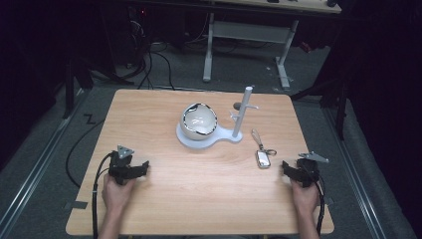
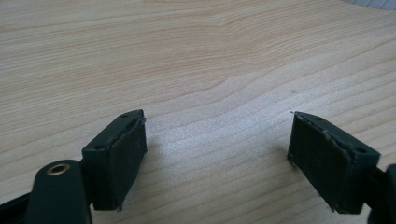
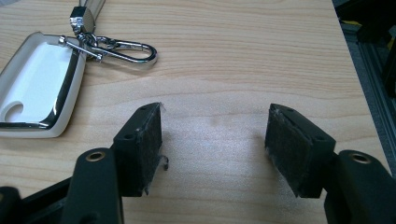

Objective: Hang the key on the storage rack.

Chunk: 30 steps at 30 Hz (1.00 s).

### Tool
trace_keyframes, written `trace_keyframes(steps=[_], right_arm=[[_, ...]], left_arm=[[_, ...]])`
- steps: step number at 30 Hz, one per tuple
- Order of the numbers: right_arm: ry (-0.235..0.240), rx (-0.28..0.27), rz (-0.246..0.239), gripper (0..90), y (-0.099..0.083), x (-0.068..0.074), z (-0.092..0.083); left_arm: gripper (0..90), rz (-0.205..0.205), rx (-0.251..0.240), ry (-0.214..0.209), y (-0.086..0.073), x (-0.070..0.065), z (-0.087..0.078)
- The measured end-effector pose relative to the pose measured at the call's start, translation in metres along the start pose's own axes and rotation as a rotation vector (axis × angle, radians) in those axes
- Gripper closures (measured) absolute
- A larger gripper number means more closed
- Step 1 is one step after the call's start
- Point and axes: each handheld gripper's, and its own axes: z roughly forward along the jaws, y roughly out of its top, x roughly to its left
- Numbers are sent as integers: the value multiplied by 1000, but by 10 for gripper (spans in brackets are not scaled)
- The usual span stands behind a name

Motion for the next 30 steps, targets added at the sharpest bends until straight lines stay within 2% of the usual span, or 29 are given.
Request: trace_keyframes(steps=[16, 26, 30], right_arm=[[5, 8, 15, 353, 0, 2, -1], [12, 5, 8, 388, -1, 3, -1], [14, -1, 2, 427, -2, 3, -3]], left_arm=[[196, 4, 1, -3, 0, 0, 0], [196, 4, 1, -3, 0, 0, 0], [196, 3, 1, -3, 0, 0, 0]])
